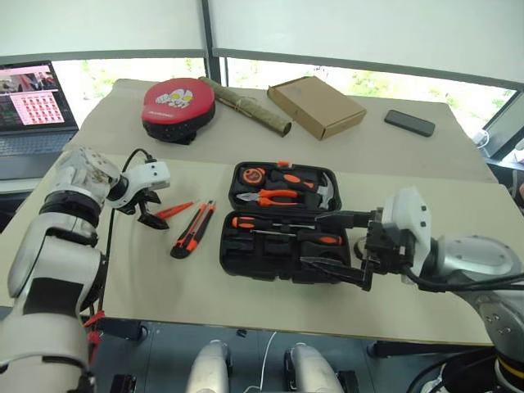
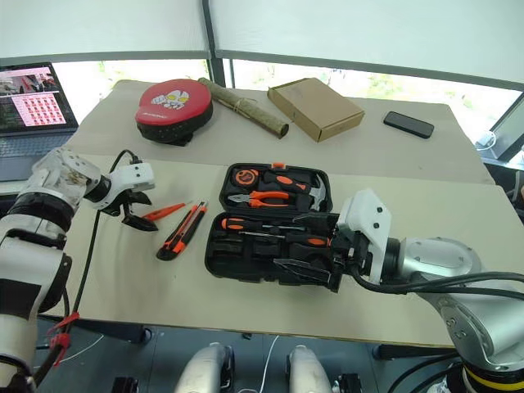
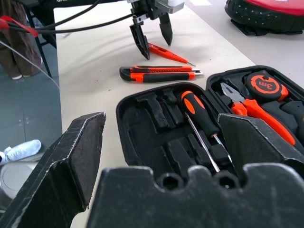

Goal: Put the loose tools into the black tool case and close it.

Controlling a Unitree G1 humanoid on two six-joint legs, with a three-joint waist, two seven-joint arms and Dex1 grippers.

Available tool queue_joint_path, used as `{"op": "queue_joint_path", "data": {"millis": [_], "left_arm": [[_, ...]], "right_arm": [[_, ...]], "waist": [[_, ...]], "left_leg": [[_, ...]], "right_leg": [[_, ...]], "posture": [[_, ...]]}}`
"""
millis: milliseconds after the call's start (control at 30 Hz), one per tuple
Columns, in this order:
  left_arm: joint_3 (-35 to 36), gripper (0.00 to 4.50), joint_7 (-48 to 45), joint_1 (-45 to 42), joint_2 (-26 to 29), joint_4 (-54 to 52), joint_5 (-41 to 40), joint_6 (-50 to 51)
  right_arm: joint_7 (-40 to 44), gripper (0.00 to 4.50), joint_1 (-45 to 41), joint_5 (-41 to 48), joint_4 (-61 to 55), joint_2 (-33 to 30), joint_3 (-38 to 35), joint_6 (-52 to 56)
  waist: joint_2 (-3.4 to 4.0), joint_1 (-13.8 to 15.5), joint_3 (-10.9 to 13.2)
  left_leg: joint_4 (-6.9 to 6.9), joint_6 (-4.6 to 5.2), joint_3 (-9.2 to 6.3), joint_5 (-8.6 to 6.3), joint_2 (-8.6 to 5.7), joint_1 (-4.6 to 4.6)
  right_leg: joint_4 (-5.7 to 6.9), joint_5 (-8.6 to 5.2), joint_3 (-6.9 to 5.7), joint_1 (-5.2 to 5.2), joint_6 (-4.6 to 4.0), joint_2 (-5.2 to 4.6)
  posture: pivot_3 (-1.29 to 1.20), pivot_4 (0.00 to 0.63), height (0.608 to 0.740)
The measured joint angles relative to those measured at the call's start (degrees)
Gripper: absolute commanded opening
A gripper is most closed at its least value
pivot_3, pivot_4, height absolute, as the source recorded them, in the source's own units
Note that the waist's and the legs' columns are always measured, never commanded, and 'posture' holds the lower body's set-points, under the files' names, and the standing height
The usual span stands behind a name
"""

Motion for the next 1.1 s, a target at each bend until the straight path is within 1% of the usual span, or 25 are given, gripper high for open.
{"op": "queue_joint_path", "data": {"millis": [33, 100, 333, 367, 467, 567, 667, 700, 733, 833, 900, 967, 1100], "left_arm": [[0.0, 3.82, 0.0, -0.3, -0.5, 0.5, 0.5, -0.2], [0.1, 3.12, -0.3, -0.7, -1.1, 1.6, 0.9, -1.2], [0.9, 0.49, -0.1, -1.1, -1.9, 2.6, 1.9, -2.8], [1.0, 0.4, 0.1, -1.0, -1.9, 2.6, 2.0, -3.2], [1.4, 0.4, 0.3, -0.8, -1.3, 2.6, 2.0, -4.0], [3.2, 0.4, 0.1, -0.2, 1.3, 2.1, 1.2, -6.0], [6.4, 0.4, -3.2, -0.1, 4.6, -2.6, -1.6, -9.5], [7.4, 0.4, -4.0, -0.1, 4.6, -4.4, -2.3, -9.6], [8.1, 0.4, -5.1, 0.1, 4.5, -6.7, -3.6, -9.7], [10.3, 0.4, -9.2, 2.9, 3.0, -18.1, -8.1, -8.2], [10.2, 0.4, -11.1, 6.1, -0.5, -28.9, -10.8, -4.8], [7.7, 0.4, -12.8, 8.4, -4.0, -37.1, -12.1, -1.2], [2.4, 0.4, -14.4, 10.2, -4.4, -46.7, -9.9, 8.4]], "right_arm": [[-0.6, 4.5, 0.1, 0.8, -0.3, -0.2, -0.4, 0.2], [-1.6, 4.5, 0.6, 1.8, -1.0, -1.0, -1.1, 0.5], [-3.6, 4.5, 1.6, 5.5, -1.8, -3.3, -2.7, 0.6], [-3.9, 4.5, 1.8, 5.9, -1.8, -3.4, -3.1, 0.6], [-4.4, 4.5, 2.4, 7.8, -1.7, -3.6, -3.9, 0.6], [-4.5, 4.5, 5.1, 8.2, -1.0, -5.2, -5.7, 0.7], [-4.2, 4.5, 9.0, 8.8, -0.1, -6.1, -7.8, 0.7], [-4.1, 4.5, 9.9, 9.0, -0.2, -6.3, -8.4, 0.7], [-4.0, 4.5, 10.8, 9.1, -0.1, -6.6, -8.8, 0.7], [-3.7, 4.5, 13.3, 9.4, -0.1, -7.0, -9.8, 0.7], [-4.0, 4.5, 13.9, 9.3, 0.1, -7.0, -9.7, 0.6], [-4.2, 4.5, 13.8, 9.2, 0.1, -7.0, -9.3, 0.4], [-4.9, 4.5, 14.4, 8.9, 0.1, -6.5, -9.2, 0.2]], "waist": [[0.0, 0.1, 0.0], [-0.02, 0.3, 0.0], [-0.01, 0.1, -0.1], [-0.01, 0.1, -0.1], [-0.02, 0.0, 0.0], [-0.14, -0.3, 0.0], [-0.23, -0.3, 0.1], [-0.23, -0.3, 0.1], [-0.24, -0.1, 0.1], [-0.26, 0.3, 0.0], [-0.25, 0.4, 0.0], [-0.25, 0.1, 0.0], [-0.23, -1.4, 0.0]], "left_leg": [[0.02, 0.0, -0.01, 0.0, -0.03, 0.0], [0.07, 0.0, -0.02, 0.0, -0.04, 0.0], [0.1, 0.01, -0.06, 0.0, -0.04, 0.03], [0.1, 0.01, -0.07, 0.0, -0.04, 0.02], [0.11, 0.01, -0.08, 0.0, -0.03, 0.02], [0.1, 0.01, -0.09, 0.0, -0.01, -0.03], [0.1, 0.01, -0.11, 0.0, -0.02, -0.09], [0.1, 0.01, -0.08, 0.0, -0.04, -0.09], [0.12, 0.01, -0.11, 0.0, -0.04, -0.1], [0.25, 0.02, -0.13, 0.0, -0.05, -0.1], [0.4, 0.07, -0.16, -0.04, -0.05, -0.11], [0.51, 0.09, -0.15, -0.05, -0.04, -0.18], [0.44, 0.11, -0.27, -0.06, -0.03, -0.11]], "right_leg": [[0.0, 0.0, -0.01, 0.03, 0.03, -0.02], [0.0, 0.0, -0.01, 0.07, 0.06, -0.04], [0.05, 0.01, 0.0, 0.08, 0.06, -0.03], [0.05, 0.01, 0.0, 0.08, 0.06, -0.03], [0.06, 0.01, 0.0, 0.08, 0.06, -0.02], [0.05, 0.01, 0.0, 0.02, 0.06, 0.0], [0.02, 0.01, -0.02, 0.03, 0.06, -0.03], [0.01, 0.01, -0.01, 0.03, 0.08, -0.06], [0.01, 0.01, -0.03, 0.06, 0.09, -0.06], [0.01, 0.03, -0.05, 0.16, 0.14, -0.08], [0.04, 0.03, -0.03, 0.23, 0.18, -0.08], [0.04, 0.04, 0.0, 0.19, 0.21, -0.05], [0.09, 0.04, 0.1, 0.14, 0.19, 0.11]], "posture": [[0.0, 0.15, 0.74], [0.0, 0.15, 0.74], [0.0, 0.15, 0.74], [0.0, 0.15, 0.74], [0.0, 0.15, 0.74], [0.0, 0.15, 0.74], [0.0, 0.15, 0.74], [0.0, 0.15, 0.74], [0.0, 0.15, 0.74], [0.0, 0.15, 0.74], [0.0, 0.15, 0.74], [0.0, 0.15, 0.74], [0.0, 0.15, 0.74]]}}
